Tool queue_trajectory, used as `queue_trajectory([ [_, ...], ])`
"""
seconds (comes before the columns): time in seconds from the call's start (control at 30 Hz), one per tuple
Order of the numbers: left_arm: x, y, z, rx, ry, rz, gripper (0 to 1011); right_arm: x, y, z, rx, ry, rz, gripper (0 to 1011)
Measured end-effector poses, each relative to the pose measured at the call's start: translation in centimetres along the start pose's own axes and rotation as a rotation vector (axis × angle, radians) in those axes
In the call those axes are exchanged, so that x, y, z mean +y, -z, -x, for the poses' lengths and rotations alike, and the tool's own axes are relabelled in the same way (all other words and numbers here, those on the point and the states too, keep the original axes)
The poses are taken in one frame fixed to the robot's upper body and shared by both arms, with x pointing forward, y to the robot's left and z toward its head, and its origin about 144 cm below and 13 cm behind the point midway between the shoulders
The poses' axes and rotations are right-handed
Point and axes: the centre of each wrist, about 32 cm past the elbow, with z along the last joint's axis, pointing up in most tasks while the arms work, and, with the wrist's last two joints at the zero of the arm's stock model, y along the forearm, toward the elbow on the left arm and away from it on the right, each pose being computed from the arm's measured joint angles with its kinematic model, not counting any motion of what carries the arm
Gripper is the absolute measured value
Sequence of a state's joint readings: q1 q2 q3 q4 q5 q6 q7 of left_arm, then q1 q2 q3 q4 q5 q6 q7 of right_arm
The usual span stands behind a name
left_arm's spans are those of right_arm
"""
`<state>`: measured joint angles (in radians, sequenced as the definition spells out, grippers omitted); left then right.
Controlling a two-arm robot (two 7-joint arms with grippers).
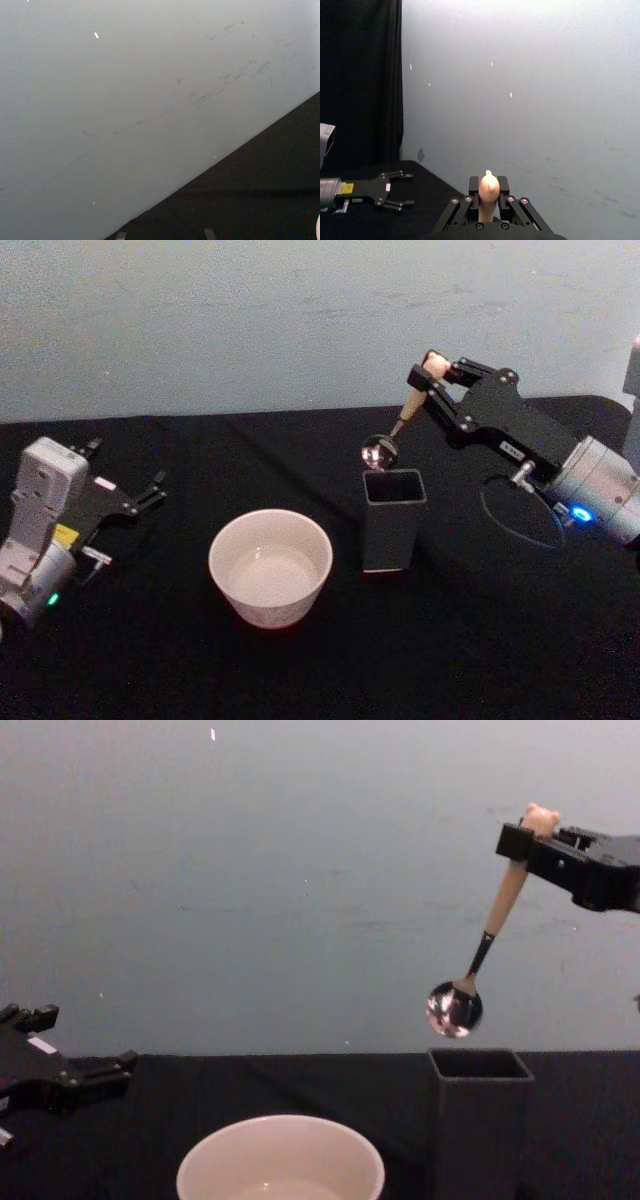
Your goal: Pick up the stirring spoon with one hand, stir inside the cup, then place it back in its original position.
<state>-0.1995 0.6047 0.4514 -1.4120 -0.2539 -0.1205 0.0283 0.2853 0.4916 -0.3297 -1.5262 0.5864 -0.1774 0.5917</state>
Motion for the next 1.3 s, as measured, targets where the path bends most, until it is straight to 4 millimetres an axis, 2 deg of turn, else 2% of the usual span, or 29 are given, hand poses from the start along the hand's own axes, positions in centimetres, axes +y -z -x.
queue_trajectory([
  [0.47, 0.0, 0.0, 0.0, 0.000, 0.000, 0.000, 1001, 2.8, 0.7, 1.0, 0.024, -0.097, -0.015, 214],
  [0.8, 0.0, 0.0, 0.0, 0.000, 0.000, 0.000, 1001, 4.9, 2.6, 2.3, 0.044, -0.189, 0.053, 213],
  [1.3, 0.0, 0.0, 0.0, 0.000, 0.000, 0.000, 1001, 6.4, 4.9, 4.0, 0.038, -0.281, 0.124, 213],
])
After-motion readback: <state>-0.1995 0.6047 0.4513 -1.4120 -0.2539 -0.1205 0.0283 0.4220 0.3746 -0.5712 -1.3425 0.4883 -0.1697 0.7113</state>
